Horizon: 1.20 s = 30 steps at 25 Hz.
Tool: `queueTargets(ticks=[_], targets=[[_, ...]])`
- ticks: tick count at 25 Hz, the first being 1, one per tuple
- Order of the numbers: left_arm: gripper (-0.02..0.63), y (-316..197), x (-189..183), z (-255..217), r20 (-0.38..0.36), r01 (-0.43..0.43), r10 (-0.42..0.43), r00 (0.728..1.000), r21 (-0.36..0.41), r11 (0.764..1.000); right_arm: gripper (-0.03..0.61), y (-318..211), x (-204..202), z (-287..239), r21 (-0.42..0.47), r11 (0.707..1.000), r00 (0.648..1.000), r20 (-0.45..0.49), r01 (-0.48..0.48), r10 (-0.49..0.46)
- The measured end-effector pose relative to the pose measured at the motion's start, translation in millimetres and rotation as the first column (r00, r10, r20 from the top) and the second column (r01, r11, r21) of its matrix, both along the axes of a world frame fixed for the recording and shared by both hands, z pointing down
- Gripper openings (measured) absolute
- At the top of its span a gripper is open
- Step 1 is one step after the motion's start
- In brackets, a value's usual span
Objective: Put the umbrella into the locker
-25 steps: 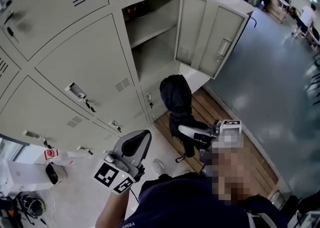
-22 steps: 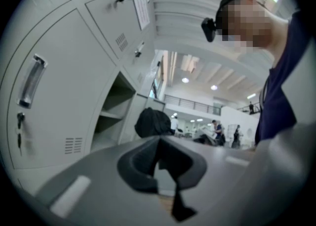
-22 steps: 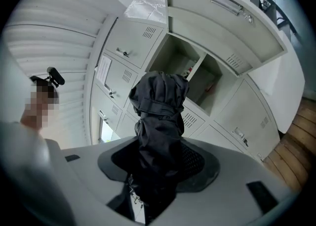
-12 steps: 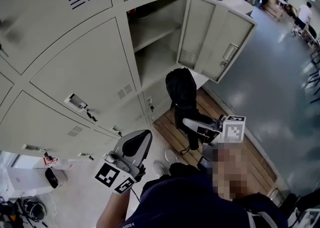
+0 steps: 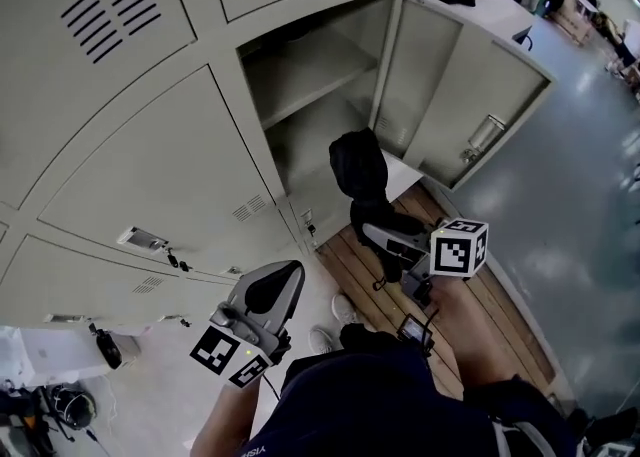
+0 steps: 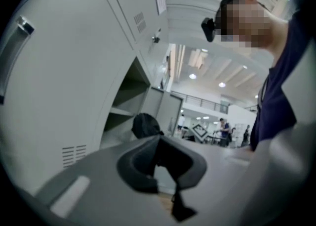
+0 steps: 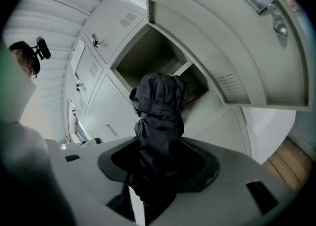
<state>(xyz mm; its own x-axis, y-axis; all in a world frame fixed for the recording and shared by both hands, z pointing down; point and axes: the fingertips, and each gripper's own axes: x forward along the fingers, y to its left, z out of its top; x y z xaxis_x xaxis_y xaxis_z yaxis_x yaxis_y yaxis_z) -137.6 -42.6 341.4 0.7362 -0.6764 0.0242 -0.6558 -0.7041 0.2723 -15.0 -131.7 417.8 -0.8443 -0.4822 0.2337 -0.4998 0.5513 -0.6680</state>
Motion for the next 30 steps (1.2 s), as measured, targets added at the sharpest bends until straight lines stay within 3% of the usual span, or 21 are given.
queueTargets(ticks=[4, 12, 15, 22, 26, 30], targets=[[0.003, -27.5, 15.5, 2.6, 0.025, 0.013, -0.013, 1.000, -0.015, 1.000, 0.210, -37.9, -1.4, 19.7, 0.003, 0.999, 0.993, -0.109, 0.036, -0.035], [0.003, -65.0, 28.3, 9.6, 0.039, 0.064, -0.062, 0.997, -0.050, 0.997, 0.210, -90.1, -15.5, 40.2, -0.008, 0.994, 0.974, -0.200, 0.106, -0.105], [0.003, -71.3, 29.6, 14.0, 0.029, 0.068, -0.066, 0.997, -0.062, 0.996, 0.206, -109.5, -20.9, 46.8, 0.011, 0.994, 0.960, -0.259, 0.109, -0.103], [0.003, -71.4, 18.6, 26.3, 0.003, 0.049, -0.049, 0.999, -0.082, 0.995, 0.190, -152.4, -41.6, 59.0, 0.021, 0.998, 0.954, -0.297, 0.056, -0.047], [0.003, -66.5, 11.6, 32.4, -0.021, 0.011, -0.013, 1.000, -0.105, 0.994, 0.186, -176.1, -54.2, 60.5, 0.082, 0.995, 0.917, -0.398, 0.051, -0.014], [0.003, -65.4, 2.9, 31.3, -0.039, -0.014, 0.010, 0.999, -0.103, 0.995, 0.184, -200.6, -67.5, 61.1, 0.161, 0.983, 0.852, -0.524, 0.084, 0.013]])
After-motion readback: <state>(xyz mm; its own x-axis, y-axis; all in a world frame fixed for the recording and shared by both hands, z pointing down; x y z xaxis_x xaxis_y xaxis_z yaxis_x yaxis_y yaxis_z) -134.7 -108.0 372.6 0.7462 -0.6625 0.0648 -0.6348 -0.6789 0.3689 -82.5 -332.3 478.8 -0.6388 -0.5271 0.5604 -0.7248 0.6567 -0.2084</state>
